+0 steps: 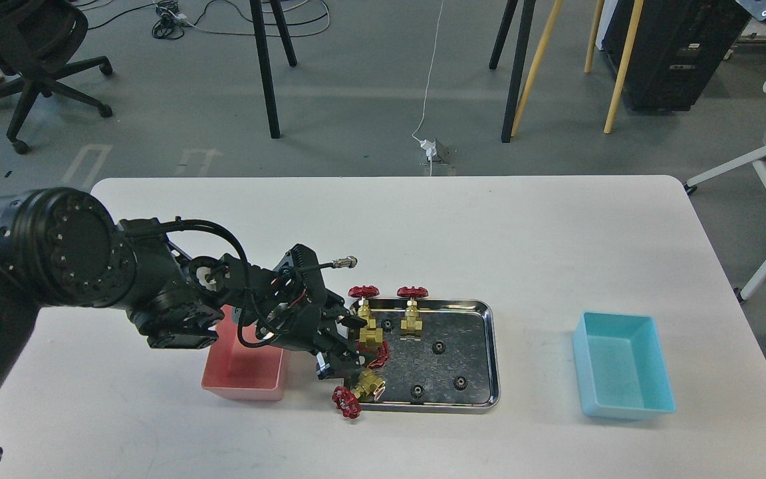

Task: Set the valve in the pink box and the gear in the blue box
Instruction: 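Lower the left gripper onto a brass valve with red handwheel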

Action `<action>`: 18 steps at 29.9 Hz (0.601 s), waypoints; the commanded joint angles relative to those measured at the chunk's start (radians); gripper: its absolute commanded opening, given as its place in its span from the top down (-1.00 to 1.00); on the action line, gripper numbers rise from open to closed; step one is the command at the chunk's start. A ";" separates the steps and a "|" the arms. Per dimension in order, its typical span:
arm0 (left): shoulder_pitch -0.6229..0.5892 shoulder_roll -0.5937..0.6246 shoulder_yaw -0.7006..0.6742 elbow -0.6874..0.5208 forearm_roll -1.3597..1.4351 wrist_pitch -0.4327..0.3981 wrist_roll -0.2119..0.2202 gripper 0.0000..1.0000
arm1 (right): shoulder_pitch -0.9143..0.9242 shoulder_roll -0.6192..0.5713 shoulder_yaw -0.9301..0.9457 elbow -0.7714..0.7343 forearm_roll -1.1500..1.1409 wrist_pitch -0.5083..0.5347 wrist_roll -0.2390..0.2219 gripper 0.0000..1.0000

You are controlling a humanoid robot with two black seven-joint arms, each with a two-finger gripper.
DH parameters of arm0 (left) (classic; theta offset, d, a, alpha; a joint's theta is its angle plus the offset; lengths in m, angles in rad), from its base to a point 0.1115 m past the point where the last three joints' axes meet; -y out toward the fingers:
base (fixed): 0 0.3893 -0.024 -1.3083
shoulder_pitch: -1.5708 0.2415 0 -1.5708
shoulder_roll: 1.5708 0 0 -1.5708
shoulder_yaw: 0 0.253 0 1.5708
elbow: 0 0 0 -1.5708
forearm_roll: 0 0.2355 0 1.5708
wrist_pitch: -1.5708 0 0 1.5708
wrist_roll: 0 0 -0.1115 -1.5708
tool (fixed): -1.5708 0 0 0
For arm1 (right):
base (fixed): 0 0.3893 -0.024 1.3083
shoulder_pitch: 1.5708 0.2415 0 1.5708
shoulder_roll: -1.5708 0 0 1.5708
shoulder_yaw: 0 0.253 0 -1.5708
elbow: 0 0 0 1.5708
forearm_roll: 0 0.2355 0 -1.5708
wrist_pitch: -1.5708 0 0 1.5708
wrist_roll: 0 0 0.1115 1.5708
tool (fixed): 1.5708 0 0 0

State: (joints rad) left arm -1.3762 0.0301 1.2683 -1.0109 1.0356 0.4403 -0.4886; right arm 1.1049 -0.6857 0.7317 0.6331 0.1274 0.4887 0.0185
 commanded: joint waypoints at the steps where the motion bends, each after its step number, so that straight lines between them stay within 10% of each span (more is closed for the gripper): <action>1: 0.000 0.001 0.000 0.002 0.001 0.003 0.000 0.15 | -0.002 0.000 -0.003 0.000 0.000 0.000 0.000 -1.00; 18: -0.015 0.027 -0.009 -0.032 0.004 0.047 0.000 0.79 | -0.022 0.000 -0.002 0.002 0.000 0.000 0.001 -1.00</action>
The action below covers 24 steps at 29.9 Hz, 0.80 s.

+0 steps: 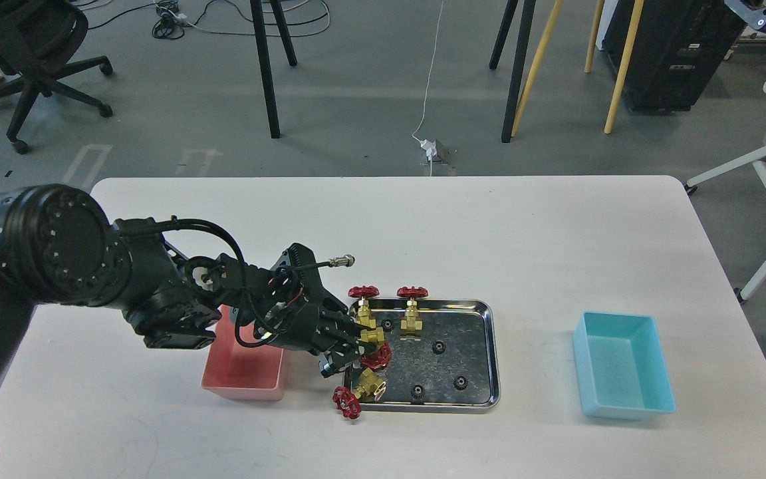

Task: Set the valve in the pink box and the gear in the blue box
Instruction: 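Lower the left gripper onto a brass valve with red handwheel, then close the left gripper on the valve and lift it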

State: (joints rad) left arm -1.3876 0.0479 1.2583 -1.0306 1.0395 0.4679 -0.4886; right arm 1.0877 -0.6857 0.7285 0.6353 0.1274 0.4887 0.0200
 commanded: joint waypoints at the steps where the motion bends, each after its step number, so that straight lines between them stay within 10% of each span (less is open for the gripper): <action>1: -0.007 0.018 0.000 -0.022 0.001 0.021 0.000 0.79 | -0.005 0.000 0.002 0.000 0.000 0.000 0.000 -1.00; 24: -0.310 0.434 0.030 -0.350 0.071 0.021 0.000 0.79 | -0.014 0.000 0.005 0.000 0.000 0.000 0.001 -1.00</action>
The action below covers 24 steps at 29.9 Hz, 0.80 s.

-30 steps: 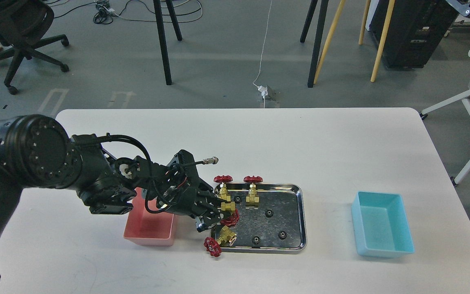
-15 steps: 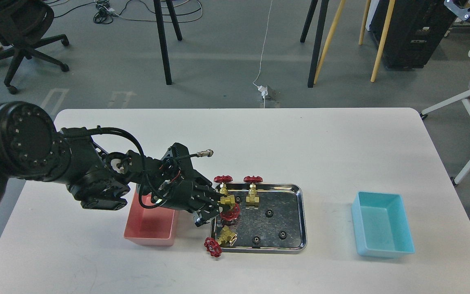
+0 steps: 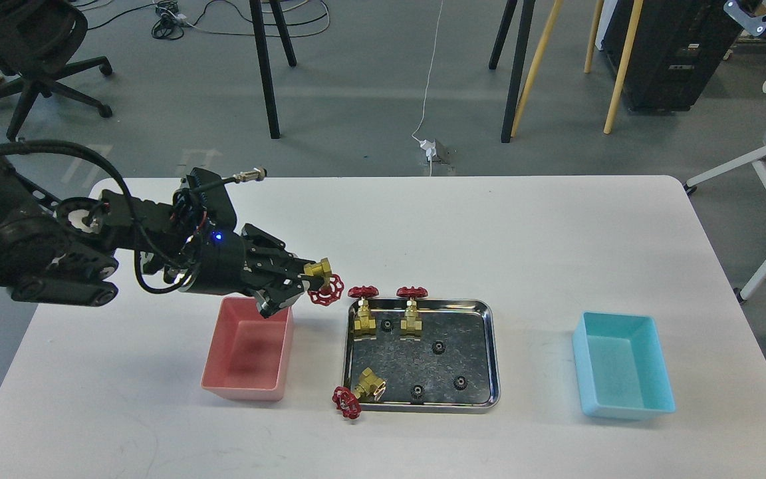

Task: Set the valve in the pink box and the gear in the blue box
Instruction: 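Close the left gripper on the valve and lift it, then carry the valve over the pink box and lower it in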

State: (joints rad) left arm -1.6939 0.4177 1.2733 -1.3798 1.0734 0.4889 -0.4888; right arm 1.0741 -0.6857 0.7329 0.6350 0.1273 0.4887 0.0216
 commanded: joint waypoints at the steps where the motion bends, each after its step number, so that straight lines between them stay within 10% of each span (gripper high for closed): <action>1: -0.003 0.081 0.020 -0.002 0.049 0.000 0.000 0.79 | -0.003 0.000 0.000 0.000 0.000 0.000 0.000 -1.00; 24: 0.178 0.131 0.094 0.042 0.076 0.000 0.000 0.77 | -0.016 -0.011 0.002 0.002 0.002 0.000 0.000 -1.00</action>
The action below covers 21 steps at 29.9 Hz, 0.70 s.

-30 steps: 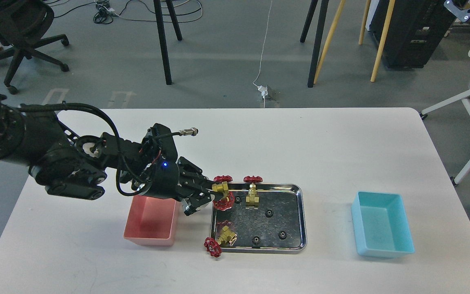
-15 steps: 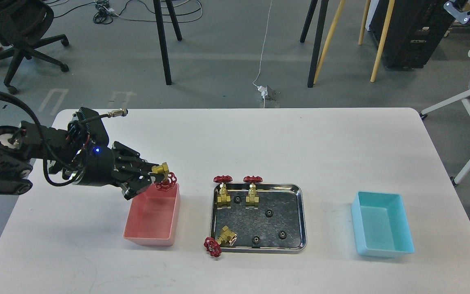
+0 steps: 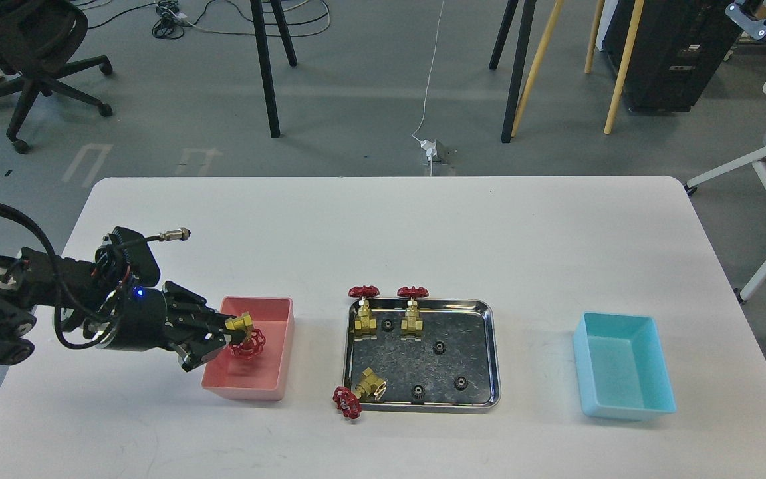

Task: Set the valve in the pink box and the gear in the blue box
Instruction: 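Carry the valve over the pink box and lower it in, then release the valve and raise the left arm away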

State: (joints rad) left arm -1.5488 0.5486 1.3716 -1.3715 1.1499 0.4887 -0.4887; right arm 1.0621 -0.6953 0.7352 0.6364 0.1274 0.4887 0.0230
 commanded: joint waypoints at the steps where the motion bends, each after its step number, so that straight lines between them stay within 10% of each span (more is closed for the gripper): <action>1: 0.041 0.001 -0.006 0.040 -0.001 0.000 0.000 0.75 | -0.007 -0.003 0.000 0.000 0.001 0.000 -0.002 -1.00; 21: 0.056 0.073 -0.169 0.031 -0.002 0.000 0.000 -0.38 | -0.037 0.017 -0.078 0.022 -0.019 0.000 -0.027 -1.00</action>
State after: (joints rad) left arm -1.4917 0.5962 1.2385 -1.3401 1.1478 0.4887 -0.4887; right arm 1.0151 -0.6850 0.7078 0.6385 0.1121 0.4887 0.0134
